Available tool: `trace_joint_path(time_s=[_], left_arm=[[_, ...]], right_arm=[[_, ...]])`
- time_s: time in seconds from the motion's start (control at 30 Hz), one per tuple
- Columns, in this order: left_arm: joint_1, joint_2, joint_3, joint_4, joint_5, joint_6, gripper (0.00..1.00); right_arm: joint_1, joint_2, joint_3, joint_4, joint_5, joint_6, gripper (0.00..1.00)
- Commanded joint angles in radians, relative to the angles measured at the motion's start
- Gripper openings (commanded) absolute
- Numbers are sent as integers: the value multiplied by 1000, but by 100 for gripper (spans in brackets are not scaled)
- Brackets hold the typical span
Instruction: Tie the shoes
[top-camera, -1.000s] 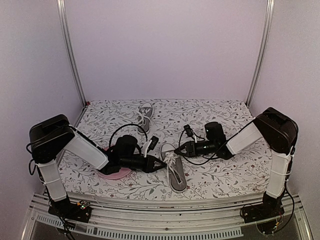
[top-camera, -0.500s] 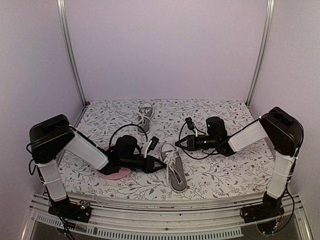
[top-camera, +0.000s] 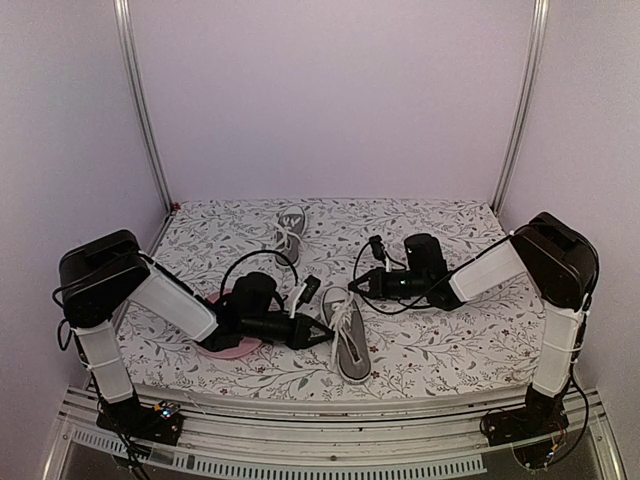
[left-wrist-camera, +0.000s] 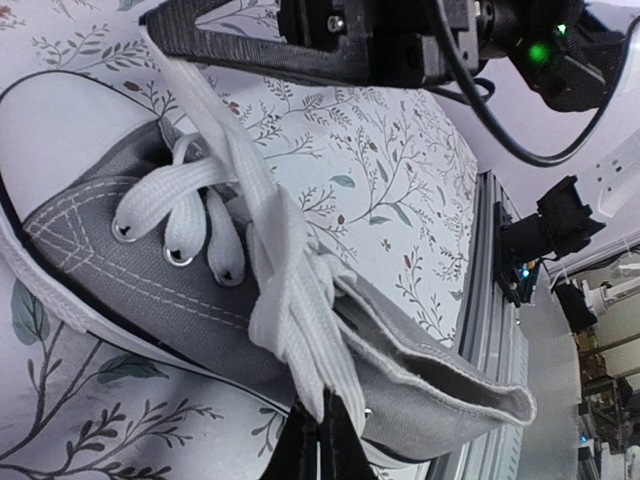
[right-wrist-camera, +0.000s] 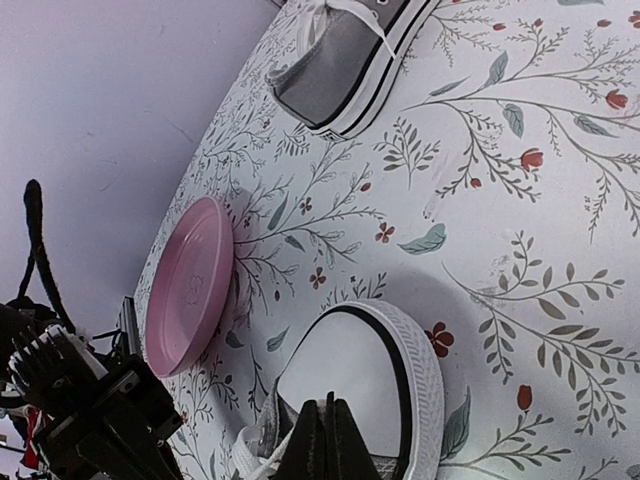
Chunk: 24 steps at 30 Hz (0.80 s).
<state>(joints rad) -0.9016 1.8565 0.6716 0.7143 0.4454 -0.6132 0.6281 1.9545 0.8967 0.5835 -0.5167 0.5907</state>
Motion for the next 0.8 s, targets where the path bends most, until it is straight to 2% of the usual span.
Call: trace_joint_path(time_s=[0.0,0.37,0.57,0.67,0.73,0.77], left_arm=[[-18,7,-7,23,16,16,0],[-31,9,-30,46,1,7,0],[-26,-3,-12,17,-34,-12,0],[-23,-48,3,-38,-84,2,32],[-18,-94,2,-80,-123,18,47],[-16,-117,1,-99,-134,28,51]], right_arm=[[-15,20,28,12,101,69,2],[-26,34,23,8,120,124,2],[-26,30,29,62,-22,74,3],[-26,16,32,60,-77,37,16],[-26,-4,20,55,-86,16,34],[-27,-18,13,51,-79,3,41]])
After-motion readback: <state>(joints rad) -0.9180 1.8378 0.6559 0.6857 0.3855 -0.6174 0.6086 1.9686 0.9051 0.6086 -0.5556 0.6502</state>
